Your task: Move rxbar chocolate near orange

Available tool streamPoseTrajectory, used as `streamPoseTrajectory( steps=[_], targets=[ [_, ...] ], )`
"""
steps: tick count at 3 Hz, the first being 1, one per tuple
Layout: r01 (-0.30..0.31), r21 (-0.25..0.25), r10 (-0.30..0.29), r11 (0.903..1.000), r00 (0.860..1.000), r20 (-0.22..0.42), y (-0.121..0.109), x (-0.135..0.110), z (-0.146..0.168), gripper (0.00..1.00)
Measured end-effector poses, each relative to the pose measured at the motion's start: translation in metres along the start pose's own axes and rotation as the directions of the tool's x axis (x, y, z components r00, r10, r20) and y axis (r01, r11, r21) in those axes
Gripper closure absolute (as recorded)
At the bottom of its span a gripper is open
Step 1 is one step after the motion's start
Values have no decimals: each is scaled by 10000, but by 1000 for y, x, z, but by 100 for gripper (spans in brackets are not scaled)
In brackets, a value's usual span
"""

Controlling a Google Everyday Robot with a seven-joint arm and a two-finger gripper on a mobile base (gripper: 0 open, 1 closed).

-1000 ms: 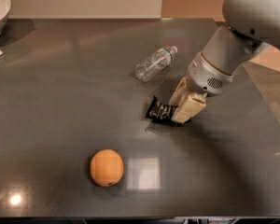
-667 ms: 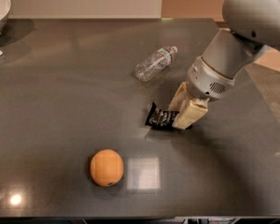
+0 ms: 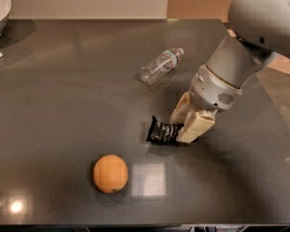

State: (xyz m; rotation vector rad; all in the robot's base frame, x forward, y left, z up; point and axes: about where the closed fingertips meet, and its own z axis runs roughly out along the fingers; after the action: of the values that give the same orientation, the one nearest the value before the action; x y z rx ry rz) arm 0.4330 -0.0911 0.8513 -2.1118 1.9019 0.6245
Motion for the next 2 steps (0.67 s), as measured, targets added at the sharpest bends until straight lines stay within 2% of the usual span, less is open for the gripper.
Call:
streamPoseTrajectory(
  steps=[1, 2],
  targets=[
    [427, -266, -425, 9987, 9991, 71, 12, -4, 5, 100],
    [995, -557, -993, 9935, 9950, 65, 24, -9, 13, 82]
  ],
)
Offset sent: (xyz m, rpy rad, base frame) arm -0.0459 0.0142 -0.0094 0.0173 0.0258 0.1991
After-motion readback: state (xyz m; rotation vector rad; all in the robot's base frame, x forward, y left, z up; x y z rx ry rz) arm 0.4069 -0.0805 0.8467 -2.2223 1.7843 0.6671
